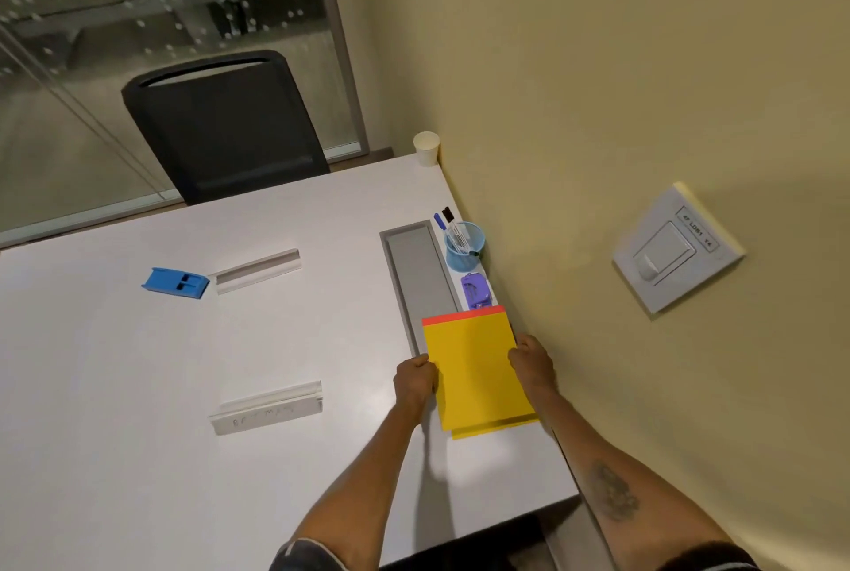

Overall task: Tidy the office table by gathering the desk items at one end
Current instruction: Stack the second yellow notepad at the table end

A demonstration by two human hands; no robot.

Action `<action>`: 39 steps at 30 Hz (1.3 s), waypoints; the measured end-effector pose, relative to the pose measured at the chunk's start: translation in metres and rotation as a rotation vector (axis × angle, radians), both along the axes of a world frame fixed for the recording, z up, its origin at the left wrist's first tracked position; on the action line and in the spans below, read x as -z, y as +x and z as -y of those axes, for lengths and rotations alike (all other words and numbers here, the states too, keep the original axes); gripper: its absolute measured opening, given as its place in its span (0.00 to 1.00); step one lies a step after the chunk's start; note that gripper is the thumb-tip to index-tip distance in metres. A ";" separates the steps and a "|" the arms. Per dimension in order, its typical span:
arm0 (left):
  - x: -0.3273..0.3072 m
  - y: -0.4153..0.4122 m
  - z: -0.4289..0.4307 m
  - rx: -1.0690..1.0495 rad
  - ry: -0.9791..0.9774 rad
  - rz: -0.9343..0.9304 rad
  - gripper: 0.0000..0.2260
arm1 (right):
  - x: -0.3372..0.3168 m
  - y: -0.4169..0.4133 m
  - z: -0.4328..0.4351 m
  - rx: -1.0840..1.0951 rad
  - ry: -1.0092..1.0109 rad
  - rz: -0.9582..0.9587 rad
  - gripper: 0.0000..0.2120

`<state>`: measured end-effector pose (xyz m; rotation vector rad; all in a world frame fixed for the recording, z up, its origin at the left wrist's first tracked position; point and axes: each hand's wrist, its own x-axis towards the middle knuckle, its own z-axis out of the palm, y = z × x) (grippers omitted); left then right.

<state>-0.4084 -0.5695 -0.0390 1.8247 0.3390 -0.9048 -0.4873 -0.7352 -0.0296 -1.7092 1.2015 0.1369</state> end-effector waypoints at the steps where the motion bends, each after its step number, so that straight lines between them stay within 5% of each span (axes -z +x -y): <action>1: 0.002 -0.003 0.002 0.002 0.006 -0.008 0.17 | 0.001 -0.003 0.000 -0.012 -0.003 -0.008 0.07; 9: 0.009 -0.013 0.008 0.013 0.055 -0.024 0.13 | 0.018 -0.013 -0.001 -0.025 0.001 -0.017 0.22; 23: 0.033 -0.013 0.020 0.041 0.109 -0.059 0.19 | 0.036 -0.010 0.009 -0.051 -0.003 -0.014 0.23; 39: 0.028 -0.006 0.013 0.201 0.132 -0.007 0.07 | 0.040 -0.006 0.010 -0.129 0.001 -0.092 0.24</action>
